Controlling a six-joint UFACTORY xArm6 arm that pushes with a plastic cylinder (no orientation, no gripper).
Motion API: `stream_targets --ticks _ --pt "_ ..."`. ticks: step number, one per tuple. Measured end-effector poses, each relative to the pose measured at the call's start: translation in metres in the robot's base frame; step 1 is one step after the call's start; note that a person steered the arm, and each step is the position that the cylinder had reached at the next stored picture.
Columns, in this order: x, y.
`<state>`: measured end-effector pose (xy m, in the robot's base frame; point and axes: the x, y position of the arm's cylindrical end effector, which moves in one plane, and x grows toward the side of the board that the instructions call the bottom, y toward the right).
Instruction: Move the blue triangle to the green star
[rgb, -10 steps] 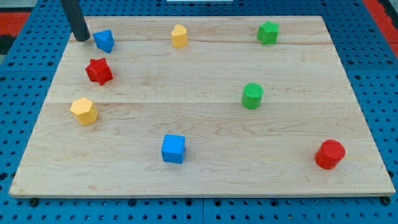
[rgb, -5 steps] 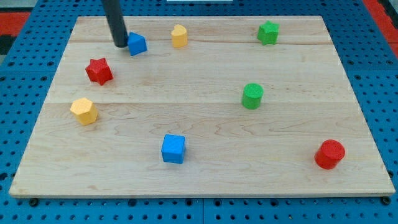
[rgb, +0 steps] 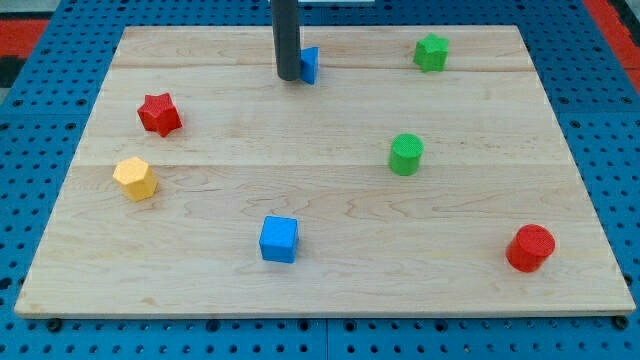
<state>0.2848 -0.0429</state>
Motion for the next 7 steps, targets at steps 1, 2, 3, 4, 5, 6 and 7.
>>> stream_targets --ticks 1,2,3,4,5,6,7 --pt "-0.023 0.0" --pt "-0.027 0.016" --pt "-0.031 0.035" --pt "-0.045 0.057" --pt "-0.059 0.076" --pt "-0.059 0.108" --pt "-0.058 0.132"
